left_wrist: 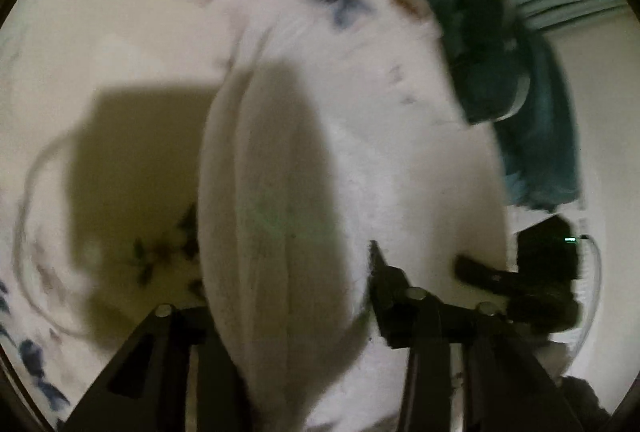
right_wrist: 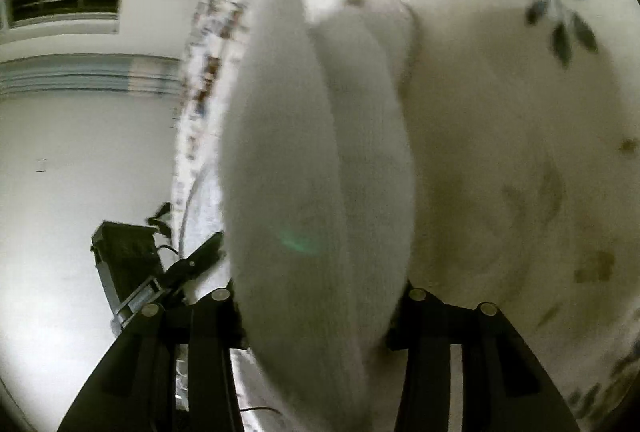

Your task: Fold small clothes

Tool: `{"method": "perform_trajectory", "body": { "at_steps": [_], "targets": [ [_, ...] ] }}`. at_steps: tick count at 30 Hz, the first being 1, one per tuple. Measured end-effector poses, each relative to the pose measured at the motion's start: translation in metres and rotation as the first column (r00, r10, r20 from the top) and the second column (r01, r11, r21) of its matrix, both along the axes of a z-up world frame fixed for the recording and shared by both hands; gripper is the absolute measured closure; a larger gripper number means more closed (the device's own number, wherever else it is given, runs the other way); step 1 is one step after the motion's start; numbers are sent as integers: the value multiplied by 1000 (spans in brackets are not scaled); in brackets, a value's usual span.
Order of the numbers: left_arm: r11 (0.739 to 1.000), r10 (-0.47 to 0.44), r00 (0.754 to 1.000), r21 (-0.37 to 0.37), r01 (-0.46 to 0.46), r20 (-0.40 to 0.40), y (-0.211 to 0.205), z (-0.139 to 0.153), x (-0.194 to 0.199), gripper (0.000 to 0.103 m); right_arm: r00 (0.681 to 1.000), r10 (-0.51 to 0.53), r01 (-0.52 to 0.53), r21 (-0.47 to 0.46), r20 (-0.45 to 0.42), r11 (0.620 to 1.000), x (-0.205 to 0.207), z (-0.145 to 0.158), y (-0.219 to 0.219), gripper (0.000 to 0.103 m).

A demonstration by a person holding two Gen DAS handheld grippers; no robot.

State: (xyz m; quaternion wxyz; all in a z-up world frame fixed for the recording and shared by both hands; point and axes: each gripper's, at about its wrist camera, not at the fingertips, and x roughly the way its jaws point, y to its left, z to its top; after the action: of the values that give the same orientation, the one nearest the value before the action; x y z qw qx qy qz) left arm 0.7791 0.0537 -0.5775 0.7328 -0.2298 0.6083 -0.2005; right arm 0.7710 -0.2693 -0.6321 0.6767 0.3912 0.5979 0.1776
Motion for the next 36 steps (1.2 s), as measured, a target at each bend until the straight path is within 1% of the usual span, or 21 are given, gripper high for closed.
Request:
{"method": "perform_trajectory", "body": {
  "at_steps": [1, 2, 3, 4, 5, 6, 7, 9, 11, 12, 13, 14, 15, 16, 19, 22, 25, 29, 31, 34, 36],
  "targets": [
    [1000, 5, 1000, 6, -5, -5, 1, 1, -3, 56, 1000, 22, -22, -60, -6, 998, -4, 4, 2, 43],
    [1000, 12, 1000, 18, -12, 2, 3, 4, -5, 55, 999, 34, -35, -109, -9, 993, -5, 8, 5, 39],
    [999, 18, 1000, 43, -19, 11, 3, 9, -9, 51, 999, 49, -50, -180, -13, 982, -8, 14, 6, 37],
    [997, 20, 1000, 80, -22, 18, 3, 13, -13, 46, 998, 53, -56, -220, -21, 974, -9, 18, 7, 31],
    [992, 26, 999, 119, -28, 24, 3, 17, -17, 43, 998, 50, -57, -284, -32, 957, -12, 24, 7, 26],
    [986, 31, 999, 160, -37, 39, 3, 22, -23, 43, 998, 49, -58, -357, -34, 932, -17, 32, 7, 23],
    [977, 37, 997, 206, -50, 67, 1, 29, -30, 43, 998, 47, -55, -398, -28, 916, -21, 38, 8, 20],
    [950, 45, 992, 303, -79, 121, -3, 42, -38, 42, 998, 57, -57, -528, -15, 847, -32, 58, 16, 18],
    [912, 41, 986, 398, -104, 165, -7, 54, -49, 27, 998, 63, -61, -642, -19, 764, -42, 76, 17, 3],
    [892, 37, 984, 439, -112, 176, -10, 57, -53, 10, 997, 68, -67, -695, -26, 715, -48, 82, 21, 1],
    [879, 30, 982, 462, -115, 187, -11, 61, -58, 7, 997, 73, -68, -727, -25, 684, -53, 87, 29, 1],
    [869, 19, 980, 481, -115, 200, -14, 66, -66, 7, 997, 77, -65, -761, -20, 645, -52, 93, 37, 1],
    [860, 14, 979, 497, -117, 206, -16, 68, -69, 7, 997, 75, -60, -784, -17, 618, -57, 96, 39, 1],
    [850, 14, 977, 512, -123, 212, -18, 71, -73, 6, 997, 69, -55, -796, -17, 603, -66, 100, 38, 1],
    [836, 21, 975, 531, -138, 221, -22, 81, -87, 5, 998, 56, -39, -815, -9, 577, -81, 113, 41, 0],
    [829, 38, 973, 537, -159, 230, -24, 98, -100, 4, 999, 48, -10, -822, 21, 570, -101, 135, 45, 0],
    [826, 48, 970, 536, -174, 239, -26, 123, -117, 5, 997, 62, 10, -828, 55, 561, -123, 163, 54, 0],
    [811, 46, 962, 552, -192, 268, -31, 162, -143, 5, 993, 61, 48, -822, 99, 568, -153, 211, 55, 0],
    [805, 40, 956, 557, -202, 289, -34, 188, -161, 5, 991, 55, 71, -820, 124, 568, -170, 238, 54, 0],
    [802, 27, 948, 559, -210, 317, -39, 225, -188, 5, 986, 47, 101, -810, 157, 577, -198, 282, 53, 0],
    [803, 12, 942, 558, -209, 335, -43, 251, -208, 5, 980, 51, 129, -811, 192, 571, -223, 320, 54, 0]
  ]
}}
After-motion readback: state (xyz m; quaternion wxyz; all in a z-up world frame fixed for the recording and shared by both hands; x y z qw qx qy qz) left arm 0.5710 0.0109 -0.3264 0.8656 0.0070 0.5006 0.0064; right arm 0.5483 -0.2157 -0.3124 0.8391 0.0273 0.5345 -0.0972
